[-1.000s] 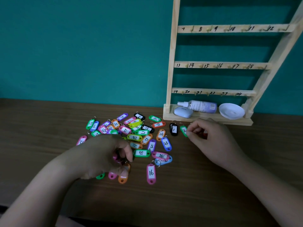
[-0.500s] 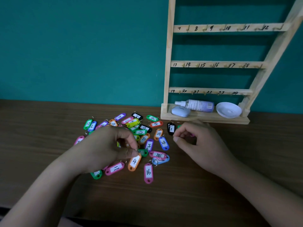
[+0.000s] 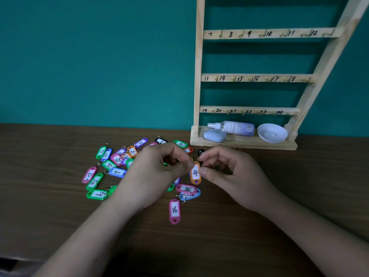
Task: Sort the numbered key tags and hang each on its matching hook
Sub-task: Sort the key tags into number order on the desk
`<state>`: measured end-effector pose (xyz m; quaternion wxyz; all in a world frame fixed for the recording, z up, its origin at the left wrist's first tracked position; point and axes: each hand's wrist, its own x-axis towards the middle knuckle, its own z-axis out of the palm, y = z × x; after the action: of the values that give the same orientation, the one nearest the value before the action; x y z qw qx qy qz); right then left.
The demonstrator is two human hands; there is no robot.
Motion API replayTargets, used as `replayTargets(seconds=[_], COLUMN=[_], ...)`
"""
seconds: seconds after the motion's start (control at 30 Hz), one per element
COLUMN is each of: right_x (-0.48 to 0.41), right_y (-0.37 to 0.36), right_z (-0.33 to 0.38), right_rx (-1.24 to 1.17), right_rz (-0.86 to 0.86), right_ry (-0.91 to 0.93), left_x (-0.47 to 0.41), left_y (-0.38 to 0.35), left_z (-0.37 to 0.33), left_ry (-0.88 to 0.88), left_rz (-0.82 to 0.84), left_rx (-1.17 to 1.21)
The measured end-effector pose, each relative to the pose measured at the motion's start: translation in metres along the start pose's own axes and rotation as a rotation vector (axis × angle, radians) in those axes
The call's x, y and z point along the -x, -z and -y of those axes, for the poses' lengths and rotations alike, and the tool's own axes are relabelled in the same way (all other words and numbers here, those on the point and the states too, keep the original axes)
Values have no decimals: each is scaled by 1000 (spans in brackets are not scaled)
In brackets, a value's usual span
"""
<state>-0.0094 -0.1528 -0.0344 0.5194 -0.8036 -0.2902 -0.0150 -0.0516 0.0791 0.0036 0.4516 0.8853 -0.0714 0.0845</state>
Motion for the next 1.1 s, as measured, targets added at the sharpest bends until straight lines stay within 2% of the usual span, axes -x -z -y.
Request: replayTargets(seconds=[0.27, 0.43, 0.7, 1.1], right_x=[-4, -13, -19, -18], right_y=[11, 47, 83, 75], right_z=[-5, -19, -46, -59], right_rx=[-57, -23, 262, 438], right_rz=[9, -144, -338, -278], right_ry=[-41, -165, -349, -400], left_x=[-1, 1, 3, 6], left_y=[-15, -14, -7, 7], left_z=[-2, 7, 16, 24], left_ry=[-27, -36, -47, -43], left_rz=[-29, -59, -11, -19], left_rx=[70, -26, -182, -239])
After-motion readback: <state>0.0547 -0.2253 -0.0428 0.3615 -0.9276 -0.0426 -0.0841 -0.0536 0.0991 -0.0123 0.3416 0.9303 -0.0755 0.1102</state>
